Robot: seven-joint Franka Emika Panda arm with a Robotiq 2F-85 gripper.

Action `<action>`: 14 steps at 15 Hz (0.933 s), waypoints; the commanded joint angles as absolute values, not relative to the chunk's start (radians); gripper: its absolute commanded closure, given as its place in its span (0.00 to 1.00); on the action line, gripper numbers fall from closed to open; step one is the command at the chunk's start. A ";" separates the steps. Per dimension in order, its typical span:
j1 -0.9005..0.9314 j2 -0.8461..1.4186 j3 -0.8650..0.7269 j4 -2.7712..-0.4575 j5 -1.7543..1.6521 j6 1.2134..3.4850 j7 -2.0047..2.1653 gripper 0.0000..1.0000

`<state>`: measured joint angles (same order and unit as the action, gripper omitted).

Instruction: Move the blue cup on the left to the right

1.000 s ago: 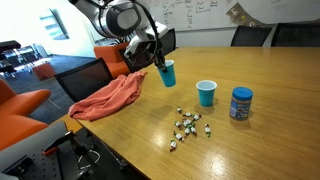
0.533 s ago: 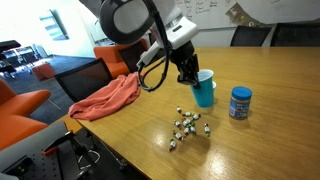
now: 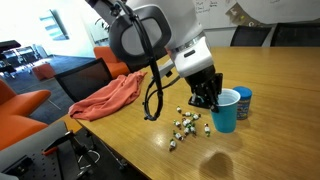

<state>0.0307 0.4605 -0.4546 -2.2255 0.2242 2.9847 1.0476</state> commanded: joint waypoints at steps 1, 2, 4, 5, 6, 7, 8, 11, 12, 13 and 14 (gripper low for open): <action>-0.023 0.544 -0.408 -2.159 0.285 3.005 1.103 0.99; -0.041 0.564 -0.397 -2.142 0.298 3.003 1.105 0.99; -0.077 0.605 -0.373 -2.106 0.321 2.993 1.106 0.99; -0.094 0.622 -0.360 -2.090 0.332 2.992 1.103 0.99; -0.108 0.637 -0.351 -2.077 0.342 2.992 1.101 0.99; -0.122 0.654 -0.341 -2.063 0.350 2.991 1.098 0.99; -0.134 0.667 -0.335 -2.050 0.355 2.990 1.095 0.99; -0.159 0.698 -0.315 -2.019 0.370 2.990 1.090 0.99; -0.163 0.706 -0.310 -2.011 0.372 2.990 1.090 0.99; -0.167 0.712 -0.304 -2.005 0.373 2.989 1.088 0.87; -0.171 0.718 -0.298 -1.998 0.375 2.989 1.087 0.69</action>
<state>-0.1509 0.6976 -0.3240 -2.0320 0.3494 2.9848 1.0872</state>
